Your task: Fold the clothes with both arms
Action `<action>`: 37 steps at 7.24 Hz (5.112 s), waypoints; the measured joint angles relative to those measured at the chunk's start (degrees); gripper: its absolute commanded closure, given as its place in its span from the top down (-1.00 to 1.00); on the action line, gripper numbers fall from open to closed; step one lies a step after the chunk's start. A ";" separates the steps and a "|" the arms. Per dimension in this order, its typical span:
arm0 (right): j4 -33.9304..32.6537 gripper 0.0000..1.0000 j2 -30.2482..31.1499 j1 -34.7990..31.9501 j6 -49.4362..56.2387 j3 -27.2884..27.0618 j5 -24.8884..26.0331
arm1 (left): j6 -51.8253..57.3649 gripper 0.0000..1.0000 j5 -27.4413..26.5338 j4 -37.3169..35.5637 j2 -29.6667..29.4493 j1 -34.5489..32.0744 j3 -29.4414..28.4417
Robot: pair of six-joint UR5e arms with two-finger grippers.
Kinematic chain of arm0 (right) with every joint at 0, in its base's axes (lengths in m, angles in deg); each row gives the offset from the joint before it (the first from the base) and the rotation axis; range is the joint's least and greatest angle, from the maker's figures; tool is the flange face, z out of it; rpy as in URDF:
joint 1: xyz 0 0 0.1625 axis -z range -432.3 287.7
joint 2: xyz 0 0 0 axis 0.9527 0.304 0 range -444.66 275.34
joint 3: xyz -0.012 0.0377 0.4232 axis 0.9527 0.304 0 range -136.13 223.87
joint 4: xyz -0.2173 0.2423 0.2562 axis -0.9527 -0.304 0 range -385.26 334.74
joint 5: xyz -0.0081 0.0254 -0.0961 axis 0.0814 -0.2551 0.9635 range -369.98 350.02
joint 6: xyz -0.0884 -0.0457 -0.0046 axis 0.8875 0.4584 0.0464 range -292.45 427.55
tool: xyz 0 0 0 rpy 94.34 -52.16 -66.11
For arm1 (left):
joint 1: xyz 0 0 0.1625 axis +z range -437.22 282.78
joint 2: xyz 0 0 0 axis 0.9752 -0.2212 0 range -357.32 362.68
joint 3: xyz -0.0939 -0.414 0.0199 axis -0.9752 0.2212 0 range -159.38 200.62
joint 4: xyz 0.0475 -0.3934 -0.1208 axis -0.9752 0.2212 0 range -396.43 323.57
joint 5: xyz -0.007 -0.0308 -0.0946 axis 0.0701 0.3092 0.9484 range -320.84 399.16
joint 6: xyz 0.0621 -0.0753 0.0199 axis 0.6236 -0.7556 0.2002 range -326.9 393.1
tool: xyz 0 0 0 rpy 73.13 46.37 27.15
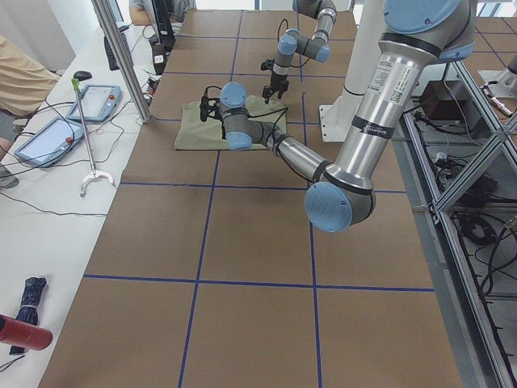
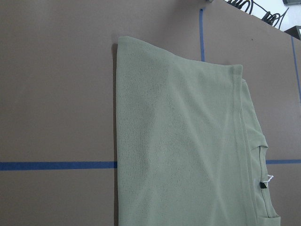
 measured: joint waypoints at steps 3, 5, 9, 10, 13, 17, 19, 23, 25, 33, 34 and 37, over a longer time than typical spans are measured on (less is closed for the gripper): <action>0.26 0.62 -0.05 1.81 -1.83 0.16 0.14 | -0.13 1.00 -0.08 1.28 0.13 -0.05 0.18; 0.27 0.08 -0.17 2.12 -2.18 0.42 0.19 | -0.21 1.00 -0.13 1.33 0.15 -0.08 0.21; 0.27 -1.00 -0.53 1.41 -2.31 0.30 0.24 | -0.16 1.00 -0.22 1.66 1.56 -0.07 0.47; 0.27 -1.00 -0.62 1.31 -2.30 0.10 0.18 | -0.25 1.00 -0.24 1.73 1.68 -0.08 0.57; -0.10 -1.00 -0.53 0.96 -2.29 -2.07 -0.03 | -5.21 1.00 -0.44 1.55 1.53 1.35 1.63; -3.46 -1.00 0.43 1.18 -2.37 -7.00 -0.19 | -23.86 0.81 -12.35 -3.71 7.98 18.13 11.69; -4.17 -1.00 0.60 1.39 -2.32 -7.74 -0.33 | -28.04 0.74 -17.83 -14.14 9.70 25.52 16.89; -4.21 -1.00 0.63 1.49 -2.29 -7.84 -0.44 | -29.39 0.49 -23.25 -19.79 8.99 31.85 16.54; -4.21 -1.00 0.63 1.50 -2.29 -7.84 -0.44 | -29.30 0.39 -23.71 -20.08 8.50 32.69 15.51; -4.21 -1.00 0.74 1.50 -2.29 -7.92 -0.43 | -28.68 -0.33 -24.70 -20.12 6.91 32.84 12.00; -4.21 -1.00 0.82 1.50 -2.29 -7.98 -0.39 | -28.60 -0.52 -25.07 -20.11 6.90 32.81 11.59; -4.21 -1.00 1.05 1.50 -2.27 -8.08 -0.37 | -28.33 -1.00 -25.87 -20.11 6.87 32.64 11.02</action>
